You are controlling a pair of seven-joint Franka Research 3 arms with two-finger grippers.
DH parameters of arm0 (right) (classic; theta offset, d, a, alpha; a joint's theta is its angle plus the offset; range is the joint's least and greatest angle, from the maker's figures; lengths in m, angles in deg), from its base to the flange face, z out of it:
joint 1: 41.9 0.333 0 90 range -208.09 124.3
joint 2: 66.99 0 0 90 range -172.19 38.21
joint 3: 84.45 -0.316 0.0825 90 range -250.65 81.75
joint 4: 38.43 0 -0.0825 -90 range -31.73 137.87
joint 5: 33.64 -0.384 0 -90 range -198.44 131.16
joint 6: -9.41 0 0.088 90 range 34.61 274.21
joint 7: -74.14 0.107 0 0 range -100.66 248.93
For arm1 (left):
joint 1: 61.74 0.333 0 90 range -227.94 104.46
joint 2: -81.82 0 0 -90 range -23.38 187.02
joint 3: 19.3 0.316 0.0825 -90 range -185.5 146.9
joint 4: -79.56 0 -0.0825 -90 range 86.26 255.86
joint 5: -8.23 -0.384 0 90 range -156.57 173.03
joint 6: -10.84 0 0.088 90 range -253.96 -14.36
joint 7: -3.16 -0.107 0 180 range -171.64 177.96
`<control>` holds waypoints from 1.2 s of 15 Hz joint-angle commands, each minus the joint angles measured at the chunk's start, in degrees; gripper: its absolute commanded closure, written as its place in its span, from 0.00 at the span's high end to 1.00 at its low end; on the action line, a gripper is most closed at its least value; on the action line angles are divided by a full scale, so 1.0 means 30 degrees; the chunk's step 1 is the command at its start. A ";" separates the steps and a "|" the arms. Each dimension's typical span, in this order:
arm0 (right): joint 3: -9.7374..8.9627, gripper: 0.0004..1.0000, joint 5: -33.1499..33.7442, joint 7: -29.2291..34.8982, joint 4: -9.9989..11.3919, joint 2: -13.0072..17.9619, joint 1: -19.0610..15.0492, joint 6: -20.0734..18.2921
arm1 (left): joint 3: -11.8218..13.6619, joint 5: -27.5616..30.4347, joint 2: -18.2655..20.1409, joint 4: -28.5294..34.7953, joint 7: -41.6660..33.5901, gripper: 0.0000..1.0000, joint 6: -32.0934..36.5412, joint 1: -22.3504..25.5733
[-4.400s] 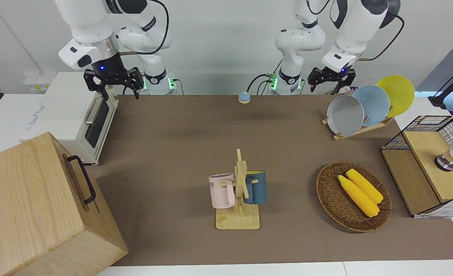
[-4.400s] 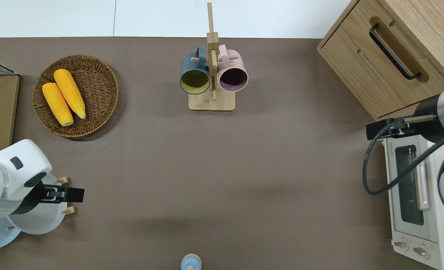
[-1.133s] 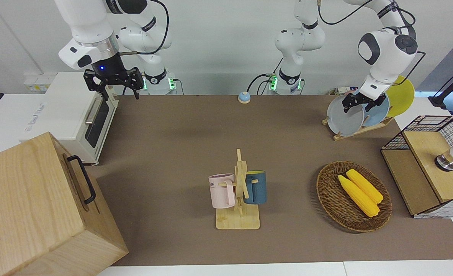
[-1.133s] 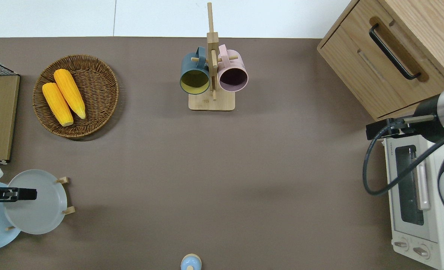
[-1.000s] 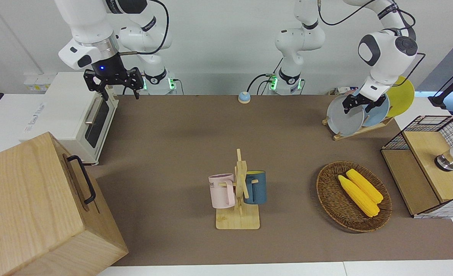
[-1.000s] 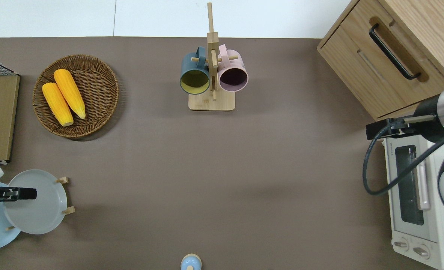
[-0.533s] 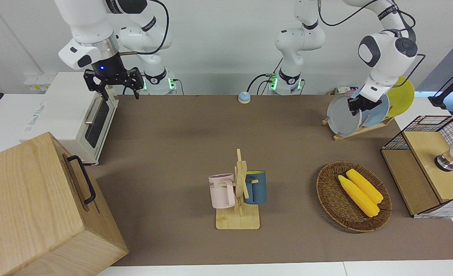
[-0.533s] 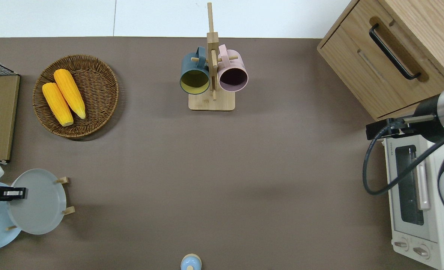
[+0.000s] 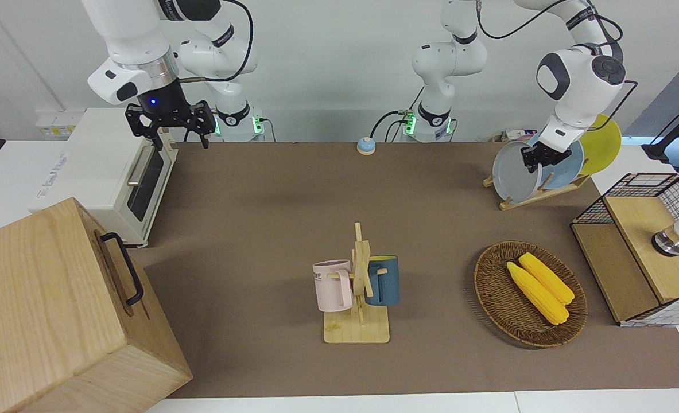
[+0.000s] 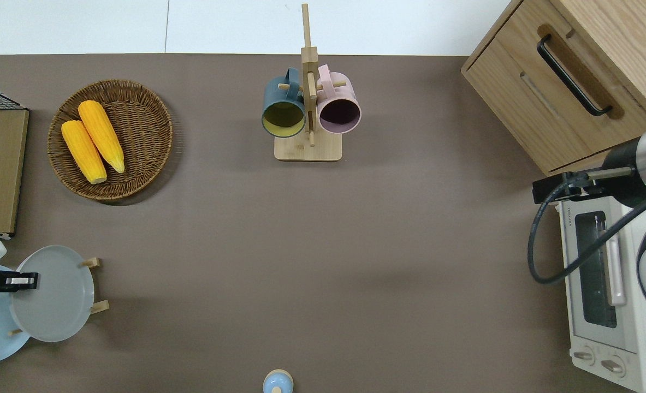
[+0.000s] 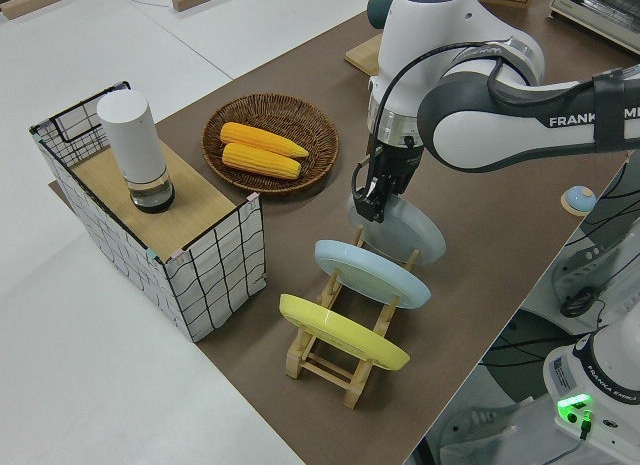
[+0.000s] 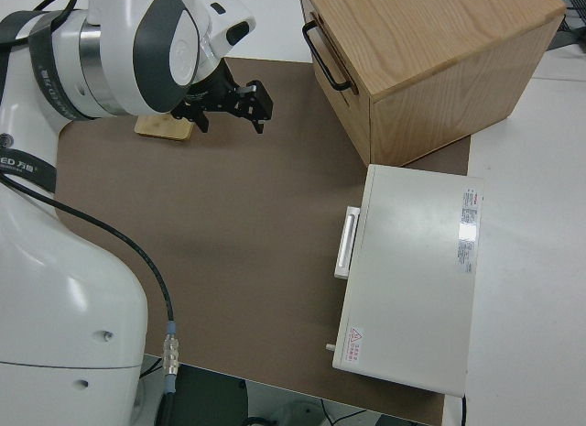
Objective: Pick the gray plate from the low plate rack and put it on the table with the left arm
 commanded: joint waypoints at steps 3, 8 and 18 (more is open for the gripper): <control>-0.0385 0.98 0.0056 0.0250 -0.0379 -0.0181 -0.0423 -0.0306 | -0.0107 -0.0257 -0.0004 -0.0785 -0.0052 0.00 0.0681 -0.0156; -0.0385 0.98 0.0056 0.0250 -0.0379 -0.0181 -0.0423 -0.0306 | -0.0284 -0.0257 0.0230 -0.2424 0.0036 0.00 0.2614 -0.0215; -0.0385 0.98 0.0056 0.0250 -0.0379 -0.0181 -0.0423 -0.0306 | -0.1863 0.0123 0.1373 -0.5239 0.2407 0.00 0.7478 -0.0244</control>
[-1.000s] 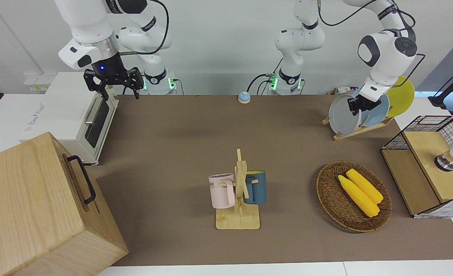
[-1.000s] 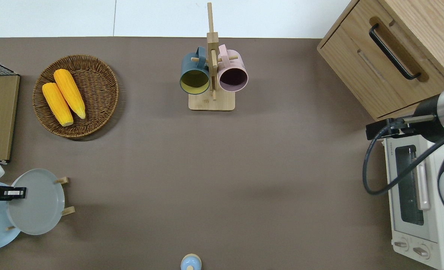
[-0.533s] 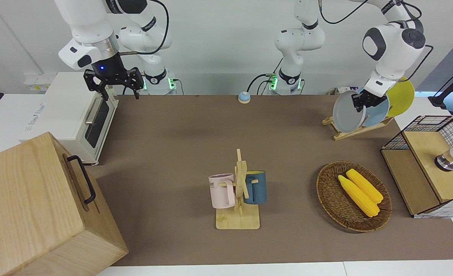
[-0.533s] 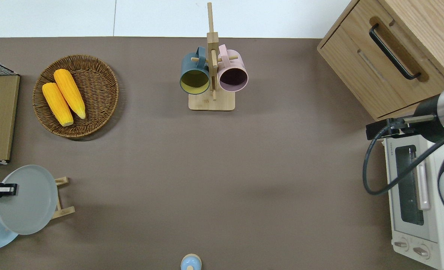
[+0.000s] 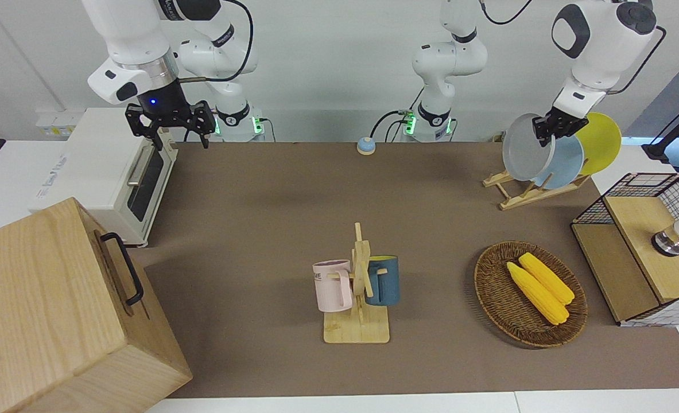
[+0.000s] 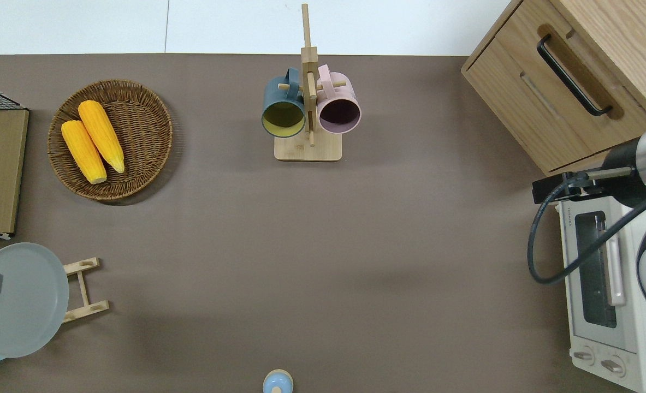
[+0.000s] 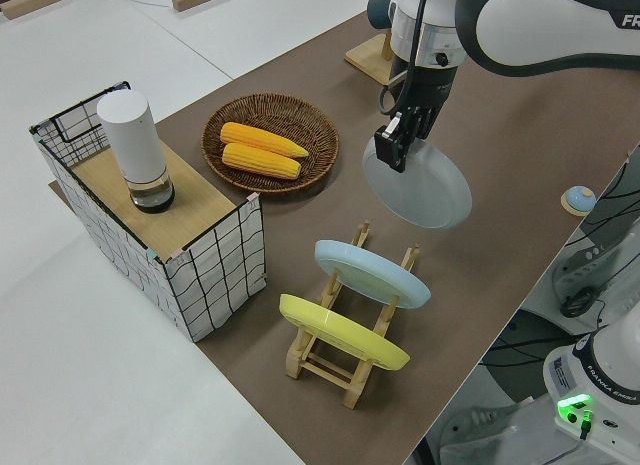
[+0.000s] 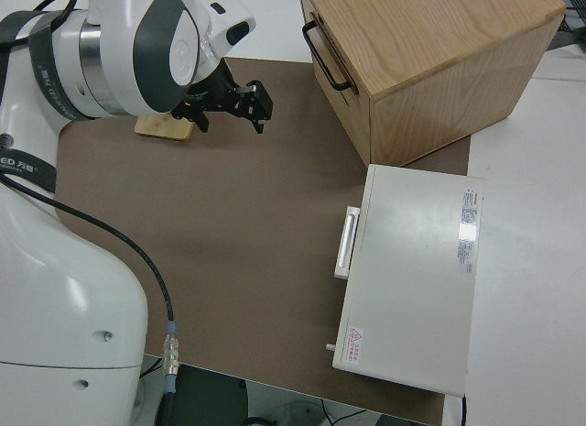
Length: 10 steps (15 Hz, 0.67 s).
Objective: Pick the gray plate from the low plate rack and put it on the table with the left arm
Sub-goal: 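Lift the gray plate out of the rack with the left gripper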
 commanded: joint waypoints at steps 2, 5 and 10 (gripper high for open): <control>-0.0384 0.98 0.0056 0.0250 -0.0379 -0.0181 -0.0423 -0.0306 | -0.0773 0.0469 0.0229 -0.0929 0.1407 0.00 0.2217 -0.0230; -0.0384 0.98 0.0056 0.0250 -0.0408 -0.0181 -0.0423 -0.0306 | -0.1093 0.2664 0.0521 -0.0871 0.1729 0.00 0.2715 -0.0260; -0.0384 0.98 0.0056 0.0250 -0.0379 -0.0181 -0.0423 -0.0306 | -0.2238 0.6645 0.0932 -0.0286 0.3516 0.00 0.3069 -0.0260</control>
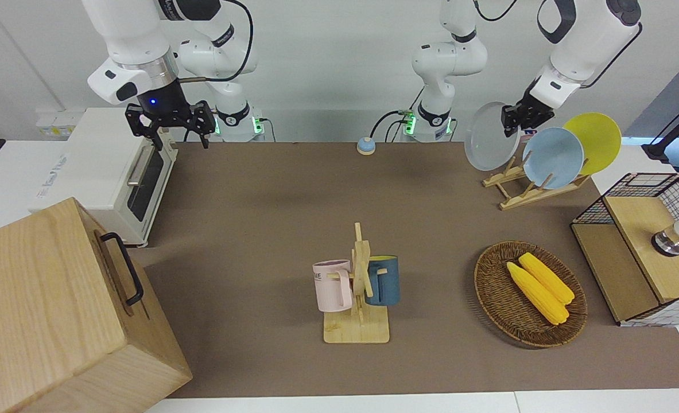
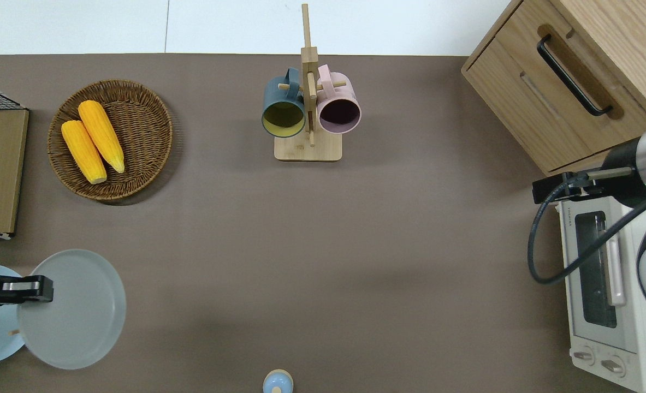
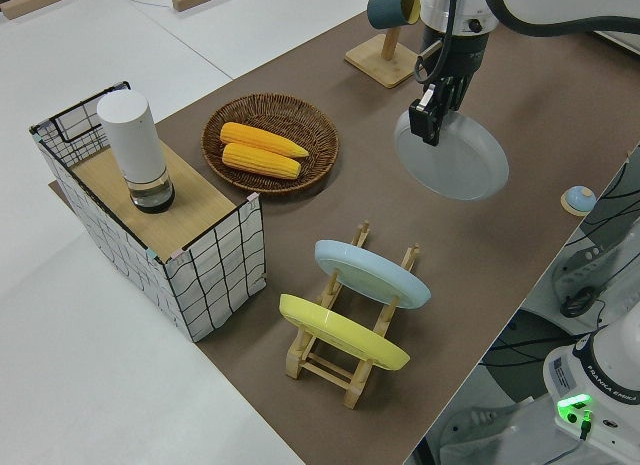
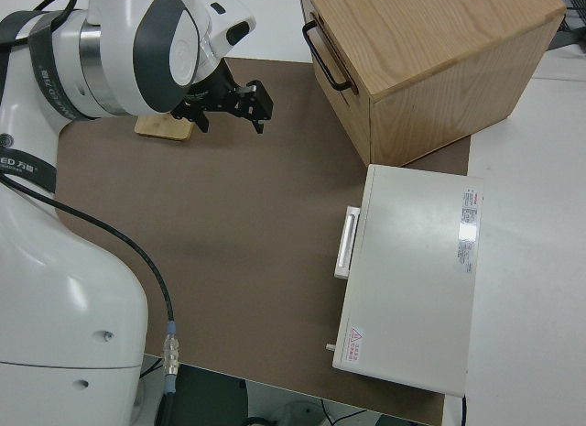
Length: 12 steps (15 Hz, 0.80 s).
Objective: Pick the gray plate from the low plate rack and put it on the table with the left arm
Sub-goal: 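Lift the gray plate out of the rack with the left gripper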
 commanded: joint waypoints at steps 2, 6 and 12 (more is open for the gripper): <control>-0.0384 0.98 0.0056 0.0250 -0.0407 -0.0180 -0.0423 -0.0306 | -0.0380 0.3346 0.0688 0.0921 0.1034 0.00 0.0198 -0.0101; -0.0384 0.98 0.0056 0.0250 -0.0407 -0.0180 -0.0423 -0.0306 | -0.0583 0.5019 0.0747 0.3026 0.0947 0.00 -0.1933 -0.0102; -0.0384 0.98 0.0056 0.0250 -0.0408 -0.0180 -0.0423 -0.0306 | -0.0731 0.6455 0.0747 0.5814 0.0243 0.00 -0.5394 -0.0131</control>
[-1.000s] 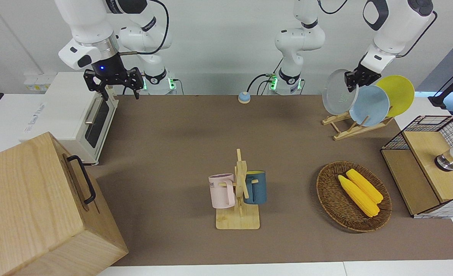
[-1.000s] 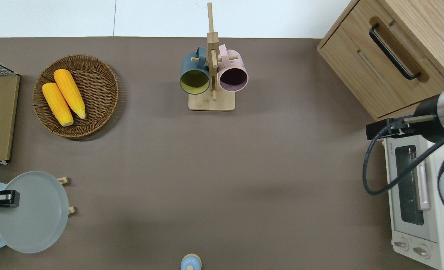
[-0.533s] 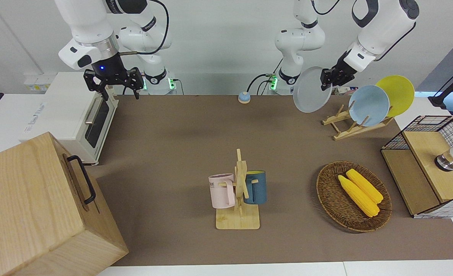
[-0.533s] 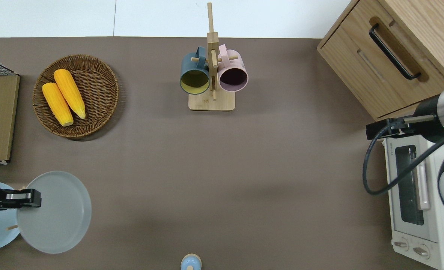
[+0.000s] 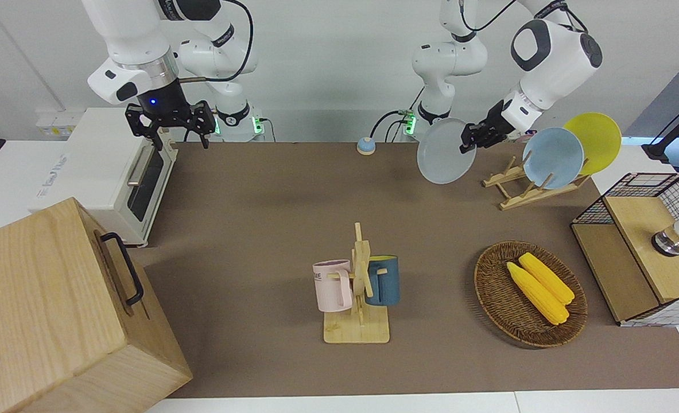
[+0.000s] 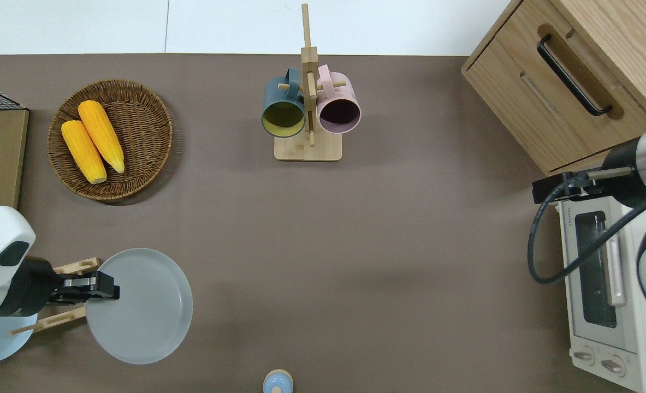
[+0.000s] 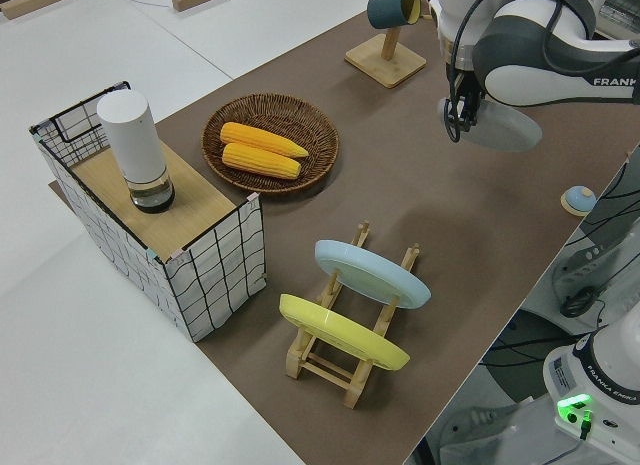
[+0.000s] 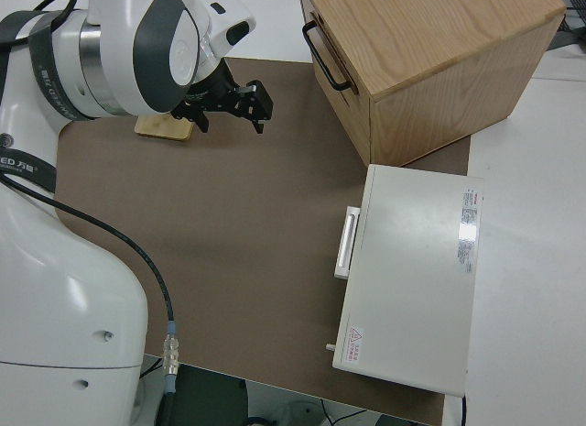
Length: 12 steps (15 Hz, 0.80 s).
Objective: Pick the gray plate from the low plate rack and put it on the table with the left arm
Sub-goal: 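Lift the gray plate out of the rack with the left gripper, then carry the plate farther from the robot and lower it onto the table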
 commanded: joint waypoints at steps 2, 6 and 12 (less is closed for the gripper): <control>-0.0385 0.98 0.0056 0.0250 -0.0408 -0.0181 -0.0423 -0.0306 | -0.0088 0.1532 0.0594 0.2394 -0.0802 0.00 -0.2477 -0.0397; -0.0385 0.98 0.0056 0.0250 -0.0408 -0.0181 -0.0423 -0.0306 | -0.0088 0.1884 0.0361 0.3861 -0.2323 0.00 -0.4266 -0.0487; -0.0385 0.98 0.0056 0.0250 -0.0408 -0.0181 -0.0423 -0.0306 | -0.0058 0.3205 -0.0750 0.5503 -0.5312 0.00 -0.6580 -0.0340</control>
